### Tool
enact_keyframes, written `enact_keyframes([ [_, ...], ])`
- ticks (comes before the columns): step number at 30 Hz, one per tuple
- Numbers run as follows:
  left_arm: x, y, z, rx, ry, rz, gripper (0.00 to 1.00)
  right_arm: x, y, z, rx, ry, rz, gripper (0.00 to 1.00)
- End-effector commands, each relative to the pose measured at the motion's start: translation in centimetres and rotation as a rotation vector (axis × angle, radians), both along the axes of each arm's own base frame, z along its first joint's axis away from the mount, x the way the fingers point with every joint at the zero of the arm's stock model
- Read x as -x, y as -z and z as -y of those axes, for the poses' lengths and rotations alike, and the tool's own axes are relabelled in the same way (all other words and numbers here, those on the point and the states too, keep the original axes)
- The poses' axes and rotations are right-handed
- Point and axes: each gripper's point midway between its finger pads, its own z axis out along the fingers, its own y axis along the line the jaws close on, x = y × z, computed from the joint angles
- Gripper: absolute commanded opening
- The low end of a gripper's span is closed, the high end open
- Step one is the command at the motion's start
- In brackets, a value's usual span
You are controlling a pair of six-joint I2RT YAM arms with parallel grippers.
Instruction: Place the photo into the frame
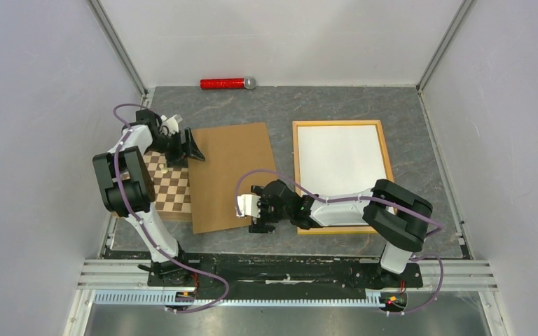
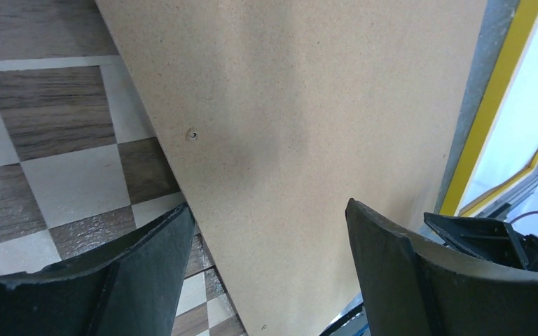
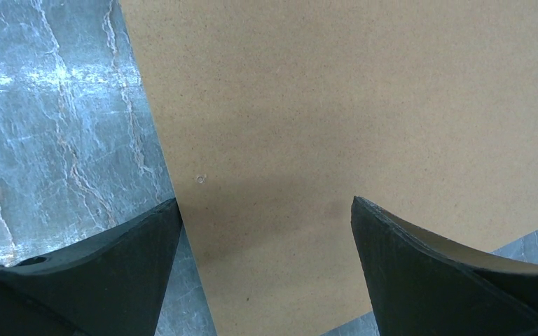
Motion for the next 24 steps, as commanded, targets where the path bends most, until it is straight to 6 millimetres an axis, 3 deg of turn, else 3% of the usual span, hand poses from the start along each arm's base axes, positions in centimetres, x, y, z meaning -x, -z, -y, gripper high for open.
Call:
enact_keyframes([
  [1, 1.1, 0.9, 1.5, 0.086, 0.066, -0.002, 0.85, 0.5, 1.7, 0.9, 0.041, 0.013, -0.021, 0.93],
  [11, 1.1, -1.6, 2.9, 0.194, 0.081, 0.058, 0.78, 0.0, 0.9, 1.1, 0.019, 0.038, 0.004, 0.93],
  [24, 1.7, -3.9, 4.5, 0.315, 0.093, 0.092, 0.46, -0.5, -0.5, 1.0, -0.01, 0.058, 0.035, 0.93],
])
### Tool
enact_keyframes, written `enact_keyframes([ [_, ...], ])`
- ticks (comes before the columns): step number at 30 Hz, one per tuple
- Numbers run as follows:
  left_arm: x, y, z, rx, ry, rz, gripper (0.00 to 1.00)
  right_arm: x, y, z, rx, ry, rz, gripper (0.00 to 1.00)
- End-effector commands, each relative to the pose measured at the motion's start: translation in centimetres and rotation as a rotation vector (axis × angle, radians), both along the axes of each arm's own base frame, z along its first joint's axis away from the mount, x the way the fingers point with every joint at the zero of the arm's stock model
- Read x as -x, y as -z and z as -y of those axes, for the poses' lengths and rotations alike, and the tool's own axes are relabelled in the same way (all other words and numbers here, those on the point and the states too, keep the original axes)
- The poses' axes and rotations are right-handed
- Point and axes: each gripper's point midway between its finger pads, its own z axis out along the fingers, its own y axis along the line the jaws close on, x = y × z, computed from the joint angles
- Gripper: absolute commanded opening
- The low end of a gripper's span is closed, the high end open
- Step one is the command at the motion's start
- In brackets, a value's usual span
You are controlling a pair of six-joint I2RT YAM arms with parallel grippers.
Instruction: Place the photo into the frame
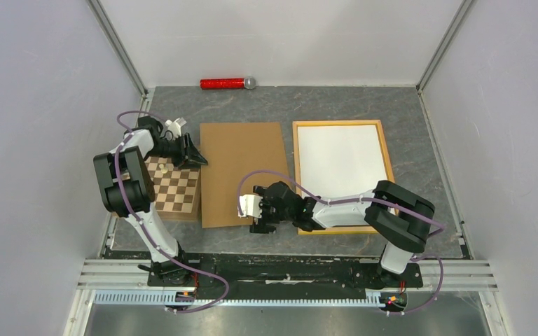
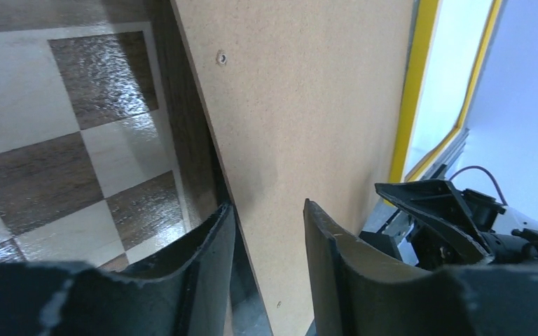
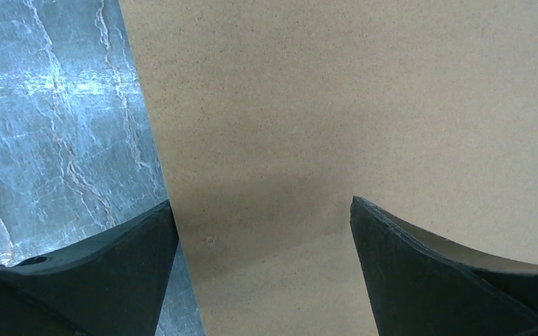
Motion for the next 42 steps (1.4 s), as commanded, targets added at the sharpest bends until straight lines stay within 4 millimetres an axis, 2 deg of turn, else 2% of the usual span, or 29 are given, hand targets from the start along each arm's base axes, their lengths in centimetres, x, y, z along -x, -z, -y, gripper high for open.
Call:
enact_keyframes([
  [1, 0.3, -3.1, 1.4, 0.099, 0.027, 0.066, 0.45, -0.2, -0.5, 0.4, 0.003, 0.024, 0.021, 0.93],
  [5, 0.5, -3.7, 1.6, 0.118, 0.026, 0.073, 0.34, -0.2, -1.0, 0.2, -0.005, 0.024, 0.015, 0.92],
  [9, 0.5, -4.3, 1.8, 0.129, 0.026, 0.086, 0.15, -0.2, -1.4, 0.1, -0.014, 0.027, 0.011, 0.92],
  [13, 0.5, -4.8, 1.8, 0.13, 0.025, 0.098, 0.03, -0.1, -1.9, -0.3, -0.026, 0.029, 0.008, 0.93],
  [21, 0.5, -5.9, 1.5, 0.123, 0.006, 0.112, 0.02, 0.1, -3.5, -1.4, -0.043, 0.036, 0.012, 0.98],
  [33, 0.9, -6.8, 0.7, 0.101, -0.122, 0.067, 0.02, 0.7, -5.6, -3.1, -0.051, 0.121, 0.089, 0.98],
  [38, 1.7, -7.3, 0.7, 0.092, -0.173, 0.043, 0.02, 1.2, -6.1, -3.5, -0.038, 0.171, 0.159, 0.95],
  [42, 2.3, -7.7, 0.8, 0.085, -0.179, 0.036, 0.02, 2.0, -5.7, -3.8, -0.018, 0.192, 0.228, 0.95],
])
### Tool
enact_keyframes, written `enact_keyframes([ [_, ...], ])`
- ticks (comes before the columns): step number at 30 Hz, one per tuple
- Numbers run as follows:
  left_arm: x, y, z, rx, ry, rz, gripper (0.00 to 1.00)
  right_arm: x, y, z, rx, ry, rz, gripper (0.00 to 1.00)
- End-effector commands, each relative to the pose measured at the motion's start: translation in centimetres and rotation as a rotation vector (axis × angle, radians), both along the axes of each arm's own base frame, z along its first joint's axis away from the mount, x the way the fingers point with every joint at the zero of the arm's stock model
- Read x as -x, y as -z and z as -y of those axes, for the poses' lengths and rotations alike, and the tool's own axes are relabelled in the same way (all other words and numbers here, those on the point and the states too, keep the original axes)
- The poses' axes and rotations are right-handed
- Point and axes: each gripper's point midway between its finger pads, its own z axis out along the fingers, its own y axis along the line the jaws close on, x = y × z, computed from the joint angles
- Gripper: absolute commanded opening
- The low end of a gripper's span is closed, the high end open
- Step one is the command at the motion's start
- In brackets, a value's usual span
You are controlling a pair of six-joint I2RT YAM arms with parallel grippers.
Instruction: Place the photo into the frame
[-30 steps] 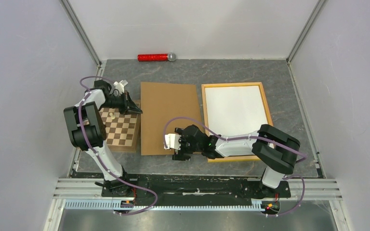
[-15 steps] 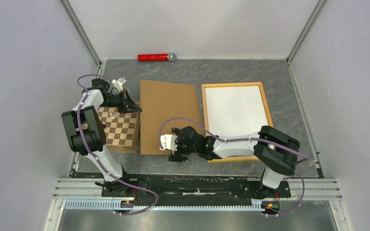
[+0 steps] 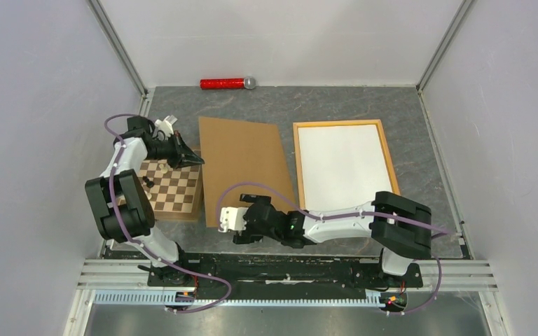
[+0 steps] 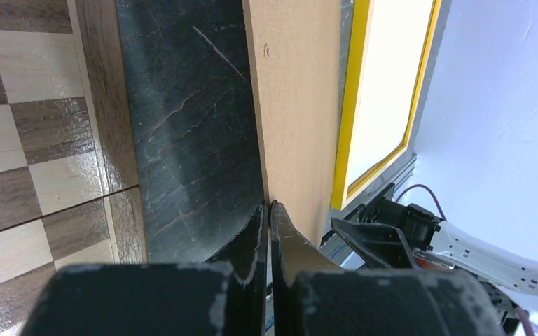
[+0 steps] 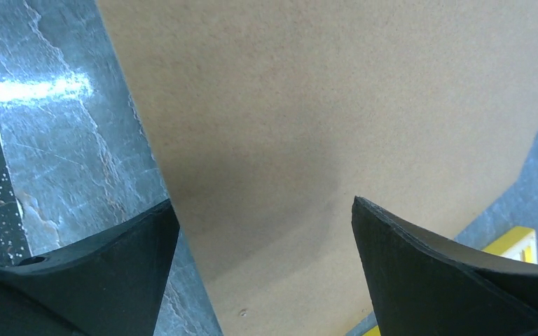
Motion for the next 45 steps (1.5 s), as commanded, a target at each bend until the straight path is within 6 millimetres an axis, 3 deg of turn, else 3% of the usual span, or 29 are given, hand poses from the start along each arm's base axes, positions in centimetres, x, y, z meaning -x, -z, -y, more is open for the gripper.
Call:
enact_keyframes([
  [1, 0.0, -2.0, -0.1, 0.01, -0.046, 0.017, 0.02, -0.5, -1.7, -0.9, -0.034, 0.095, 0.121, 0.94],
  [7, 0.8, -2.1, 0.0, 0.005, -0.045, -0.014, 0.02, -0.6, -1.5, -0.9, -0.021, 0.152, 0.219, 0.87],
  [11, 1.3, -2.0, 0.1, 0.005, -0.038, -0.029, 0.02, -0.6, -1.8, -1.0, -0.012, 0.165, 0.268, 0.68],
  [18, 1.9, -2.0, 0.1, -0.007, -0.032, -0.026, 0.02, -0.4, -2.2, -1.5, -0.01, 0.169, 0.287, 0.58],
  [20, 1.9, -2.3, 0.1, -0.01, -0.032, -0.021, 0.02, -0.2, -2.4, -1.7, -0.011, 0.163, 0.284, 0.47],
  [23, 1.8, -2.8, -0.1, -0.019, -0.028, -0.014, 0.02, -0.2, -2.7, -2.1, -0.019, 0.166, 0.279, 0.19],
  [25, 1.7, -3.2, -0.3, -0.025, -0.029, -0.006, 0.03, -0.3, -2.7, -2.3, -0.017, 0.171, 0.276, 0.08],
  [28, 1.5, -4.1, -0.6, -0.034, -0.032, 0.009, 0.13, -0.3, -3.2, -2.6, -0.029, 0.175, 0.272, 0.01],
  [33, 0.9, -6.7, -1.3, -0.066, -0.037, 0.069, 0.43, -0.7, -4.6, -2.9, -0.048, 0.199, 0.285, 0.0],
  [38, 0.1, -10.7, -2.1, -0.106, -0.038, 0.157, 0.67, -1.3, -6.5, -2.8, -0.067, 0.235, 0.32, 0.0],
  [45, -0.8, -17.2, -3.2, -0.161, -0.053, 0.297, 0.76, -3.8, -10.4, -2.4, -0.133, 0.312, 0.317, 0.0],
])
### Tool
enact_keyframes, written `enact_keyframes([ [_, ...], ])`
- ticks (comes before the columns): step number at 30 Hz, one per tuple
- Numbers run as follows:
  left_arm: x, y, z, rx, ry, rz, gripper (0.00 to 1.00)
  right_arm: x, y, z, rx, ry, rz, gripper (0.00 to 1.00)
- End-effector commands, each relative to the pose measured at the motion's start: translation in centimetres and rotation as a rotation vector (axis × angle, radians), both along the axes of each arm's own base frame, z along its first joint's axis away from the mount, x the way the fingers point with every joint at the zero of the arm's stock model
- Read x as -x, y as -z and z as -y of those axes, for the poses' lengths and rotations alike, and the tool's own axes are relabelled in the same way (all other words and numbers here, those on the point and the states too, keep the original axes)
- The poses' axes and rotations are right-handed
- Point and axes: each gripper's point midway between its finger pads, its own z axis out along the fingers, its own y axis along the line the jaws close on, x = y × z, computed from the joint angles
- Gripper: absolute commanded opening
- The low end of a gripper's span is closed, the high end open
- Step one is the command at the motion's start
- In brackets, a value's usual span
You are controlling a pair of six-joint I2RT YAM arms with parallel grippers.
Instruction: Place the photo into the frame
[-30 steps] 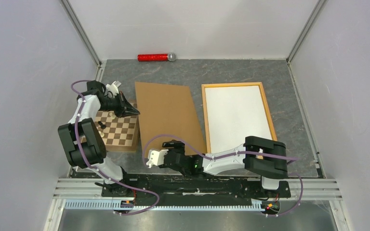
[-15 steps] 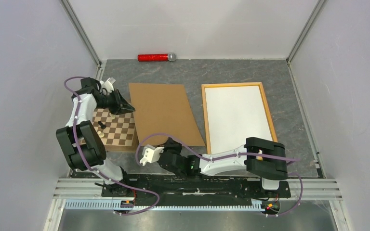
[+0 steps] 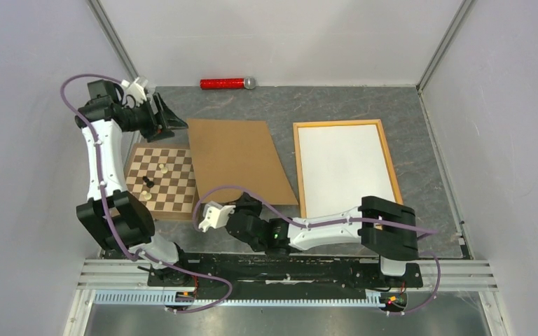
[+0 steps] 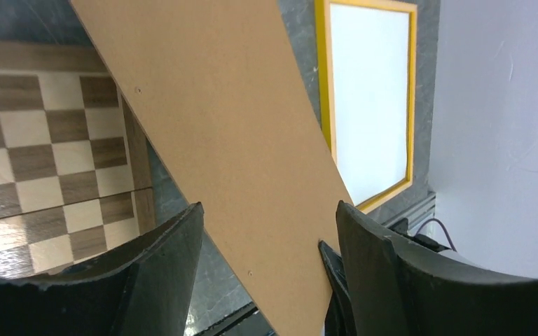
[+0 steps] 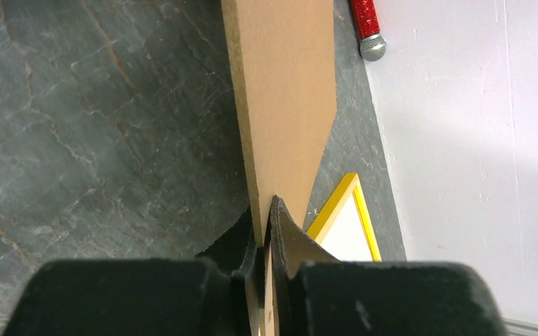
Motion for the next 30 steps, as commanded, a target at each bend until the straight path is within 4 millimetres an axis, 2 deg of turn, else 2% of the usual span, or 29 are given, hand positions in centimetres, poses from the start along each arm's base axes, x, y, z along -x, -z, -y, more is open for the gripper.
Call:
enact_keyframes([
  [1, 0.8, -5.0, 0.1, -0.027, 0.02, 0.119, 0.76, -1.5, -4.3, -1.2, -0.215, 0.016, -0.093, 0.0],
  [4, 0.4, -5.9, 0.0, -0.019, 0.011, 0.133, 0.77, -3.0, -6.1, -0.6, -0.261, 0.039, -0.114, 0.0],
  [8, -0.4, -6.2, -0.1, 0.0, 0.0, 0.142, 0.77, -4.4, -9.4, 0.7, -0.329, 0.062, -0.108, 0.0],
  [13, -1.3, -5.9, -0.2, 0.018, -0.012, 0.141, 0.77, -6.0, -12.8, 2.8, -0.395, 0.091, -0.09, 0.0],
  [19, -2.3, -5.5, 0.1, 0.055, 0.002, 0.159, 0.77, -8.4, -17.9, 5.7, -0.506, 0.107, -0.086, 0.0],
  [26, -2.8, -5.4, 1.1, 0.061, 0.059, 0.188, 0.77, -9.6, -25.0, 9.5, -0.609, 0.134, -0.017, 0.0],
  [30, -2.9, -5.4, 1.8, 0.053, 0.085, 0.196, 0.76, -9.9, -28.0, 11.2, -0.652, 0.142, 0.011, 0.0],
])
